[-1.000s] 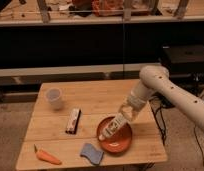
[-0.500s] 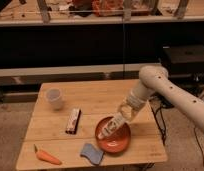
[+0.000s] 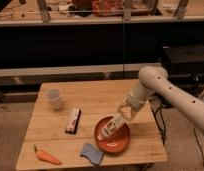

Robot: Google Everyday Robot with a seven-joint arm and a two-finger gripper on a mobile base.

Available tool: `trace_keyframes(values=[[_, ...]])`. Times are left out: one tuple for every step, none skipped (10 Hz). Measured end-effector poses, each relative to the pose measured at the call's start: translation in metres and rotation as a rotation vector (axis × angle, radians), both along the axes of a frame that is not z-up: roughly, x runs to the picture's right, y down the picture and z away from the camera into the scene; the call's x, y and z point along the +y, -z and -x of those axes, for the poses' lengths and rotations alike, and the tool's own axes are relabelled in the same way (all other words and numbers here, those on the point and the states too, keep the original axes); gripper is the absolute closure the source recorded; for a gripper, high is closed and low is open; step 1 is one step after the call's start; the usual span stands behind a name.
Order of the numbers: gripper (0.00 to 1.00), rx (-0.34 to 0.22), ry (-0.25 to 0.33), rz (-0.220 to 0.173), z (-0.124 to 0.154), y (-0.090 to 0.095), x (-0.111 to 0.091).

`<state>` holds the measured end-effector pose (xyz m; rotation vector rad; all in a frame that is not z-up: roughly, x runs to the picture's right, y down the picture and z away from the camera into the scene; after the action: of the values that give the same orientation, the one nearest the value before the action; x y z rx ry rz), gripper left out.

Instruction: Place the bottle in the ceramic bowl

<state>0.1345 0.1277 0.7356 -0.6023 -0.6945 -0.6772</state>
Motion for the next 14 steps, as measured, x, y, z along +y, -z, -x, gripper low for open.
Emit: trace_keyframes(values=[[0.79,0.0,0.0,0.0,-0.0005,0.0001,0.0005],[0.79,-0.001,-0.001,0.0,-0.0009,-0.0003,0.0013],[0.79,-0.002,-0.002,-0.001,-0.0009,-0.0003,0.0014],[0.79,-0.005,-0.001,-0.001,0.0001,-0.001,0.0011],[0.79,-0.007,-0.001,-0.001,0.0008,-0.0018,0.0007],[0.76,-0.01,0.0,-0.002,0.0016,-0.0024,-0.0002],[0.68,-0.012,0.0,-0.002,0.0021,-0.0029,-0.0008],[0.58,-0.014,0.0,-0.002,0.0021,-0.0033,-0.001],[0.45,-0.015,-0.001,-0.002,0.0017,-0.0035,-0.0014],[0.39,-0.016,0.0,-0.002,0.0015,-0.0036,-0.0015],[0.36,-0.017,0.0,-0.002,0.0014,-0.0039,-0.0016],[0.36,-0.018,0.002,-0.001,0.0014,-0.0043,-0.0013],[0.41,-0.02,0.002,-0.001,0.0021,-0.0047,-0.0015],[0.51,-0.022,0.003,-0.002,0.0031,-0.0054,-0.0017]])
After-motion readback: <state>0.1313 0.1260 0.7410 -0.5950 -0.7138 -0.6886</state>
